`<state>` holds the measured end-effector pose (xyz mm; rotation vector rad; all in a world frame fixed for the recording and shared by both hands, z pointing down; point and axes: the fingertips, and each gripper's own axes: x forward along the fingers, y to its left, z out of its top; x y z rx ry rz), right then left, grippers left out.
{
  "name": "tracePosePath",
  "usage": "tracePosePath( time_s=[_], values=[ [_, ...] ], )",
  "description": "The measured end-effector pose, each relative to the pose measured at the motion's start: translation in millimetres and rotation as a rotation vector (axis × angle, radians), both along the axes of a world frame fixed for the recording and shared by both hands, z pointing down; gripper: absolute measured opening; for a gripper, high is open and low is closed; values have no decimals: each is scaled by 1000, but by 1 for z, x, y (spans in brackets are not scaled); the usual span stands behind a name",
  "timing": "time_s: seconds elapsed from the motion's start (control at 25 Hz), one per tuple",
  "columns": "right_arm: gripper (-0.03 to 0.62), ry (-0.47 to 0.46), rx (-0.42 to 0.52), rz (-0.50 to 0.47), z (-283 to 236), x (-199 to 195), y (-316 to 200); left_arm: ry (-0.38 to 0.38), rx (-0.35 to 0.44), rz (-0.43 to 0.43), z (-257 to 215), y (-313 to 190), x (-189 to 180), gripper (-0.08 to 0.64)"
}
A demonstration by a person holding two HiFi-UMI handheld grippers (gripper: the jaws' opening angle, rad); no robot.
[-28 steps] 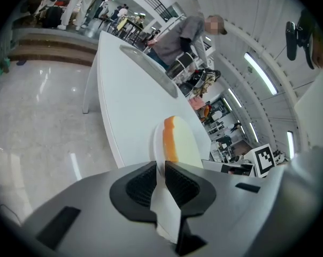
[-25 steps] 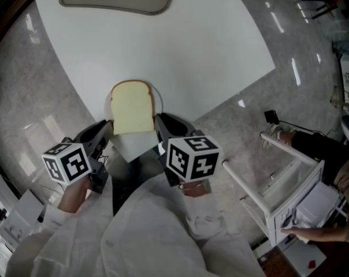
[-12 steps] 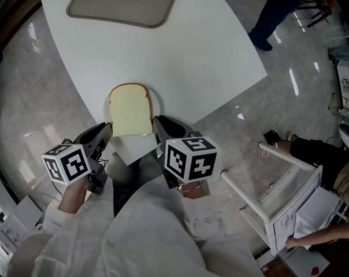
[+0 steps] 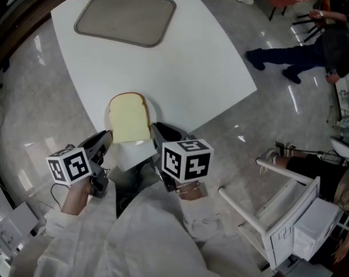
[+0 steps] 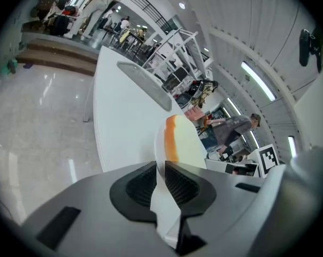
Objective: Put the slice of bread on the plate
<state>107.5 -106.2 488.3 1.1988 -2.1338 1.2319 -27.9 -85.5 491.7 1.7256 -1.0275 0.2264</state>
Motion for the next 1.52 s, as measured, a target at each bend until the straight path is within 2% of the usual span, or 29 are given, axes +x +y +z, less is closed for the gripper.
tracePosePath(
  time_s=[0.32,0.48,0.64,0.72,1.04,1.32,1.52],
  values=[
    [48,10,19,-15,-5,9,-1,-4,20,-14,-6,-2,10,55],
    [48,7,33,-28,-10,4,-8,22,16,-32,-9,-7,6,55],
    [48,14,36,-30,-11,-1,-18,-12,31,-33,-11,-18,-3,55],
    [48,20,42,-28,-12,-6,-25,2,31,-24,-12,-26,-6,55],
    [48,17,36,32,-17,-29,-65,10,32,23,-20,-72,-28,55],
    [48,5,23,124,-19,-49,-98,9,18,97,-22,-117,-49,55],
    [48,28,53,157,-23,-65,-137,-2,30,122,-23,-159,-65,55]
  ],
)
